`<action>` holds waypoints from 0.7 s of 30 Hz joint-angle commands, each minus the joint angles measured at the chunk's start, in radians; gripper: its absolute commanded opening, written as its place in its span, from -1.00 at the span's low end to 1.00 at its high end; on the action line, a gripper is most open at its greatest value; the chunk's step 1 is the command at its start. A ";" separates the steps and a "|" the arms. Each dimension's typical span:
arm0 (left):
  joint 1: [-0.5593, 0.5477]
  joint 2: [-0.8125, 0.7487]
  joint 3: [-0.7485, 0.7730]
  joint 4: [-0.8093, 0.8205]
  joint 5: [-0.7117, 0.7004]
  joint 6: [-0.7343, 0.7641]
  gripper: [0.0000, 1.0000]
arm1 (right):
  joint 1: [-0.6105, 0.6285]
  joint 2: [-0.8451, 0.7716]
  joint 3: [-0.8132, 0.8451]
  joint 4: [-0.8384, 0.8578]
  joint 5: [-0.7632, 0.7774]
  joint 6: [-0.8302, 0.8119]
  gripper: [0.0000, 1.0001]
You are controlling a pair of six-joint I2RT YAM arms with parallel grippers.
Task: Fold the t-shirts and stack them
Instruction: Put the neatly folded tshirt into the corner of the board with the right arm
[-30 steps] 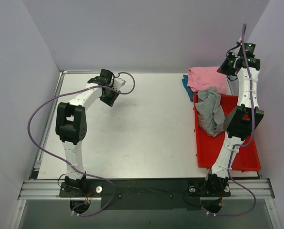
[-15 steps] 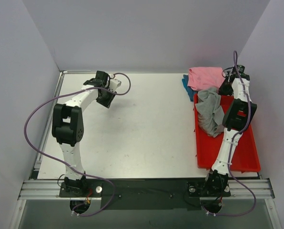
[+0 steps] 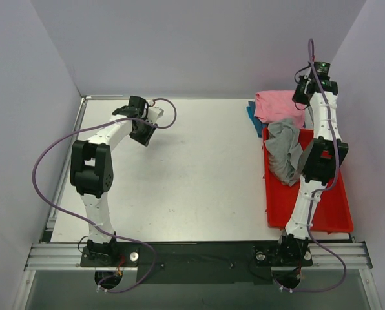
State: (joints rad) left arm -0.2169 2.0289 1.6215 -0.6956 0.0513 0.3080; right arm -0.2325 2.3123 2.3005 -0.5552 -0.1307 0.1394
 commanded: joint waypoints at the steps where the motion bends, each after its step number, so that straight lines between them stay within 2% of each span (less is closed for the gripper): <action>1: 0.004 -0.047 0.032 0.027 0.025 0.003 -0.20 | 0.136 -0.054 -0.035 0.009 -0.102 -0.006 -1.00; 3: 0.004 -0.052 0.032 0.019 0.032 0.009 -0.20 | 0.176 -0.009 -0.041 -0.009 -0.115 0.031 -1.00; 8: 0.004 -0.065 0.021 0.016 0.024 0.017 -0.20 | 0.200 0.119 0.056 -0.123 0.020 0.124 -1.00; 11: 0.002 -0.075 0.012 0.015 0.024 0.017 -0.20 | 0.200 0.145 0.057 -0.130 -0.004 0.141 -1.00; 12: 0.002 -0.075 0.011 0.018 0.024 0.019 -0.20 | 0.202 0.145 0.062 -0.132 -0.067 0.138 -1.00; 18: 0.010 -0.084 0.020 0.024 0.041 0.023 -0.20 | 0.263 0.053 0.080 -0.088 -0.165 0.071 -1.00; 21: 0.010 -0.101 0.032 0.024 0.050 0.023 -0.18 | 0.285 -0.072 -0.045 -0.014 -0.251 0.078 -0.99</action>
State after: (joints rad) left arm -0.2142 2.0094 1.6215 -0.6956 0.0658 0.3233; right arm -0.0055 2.4748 2.3295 -0.6502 -0.2523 0.2302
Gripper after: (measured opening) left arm 0.404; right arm 0.001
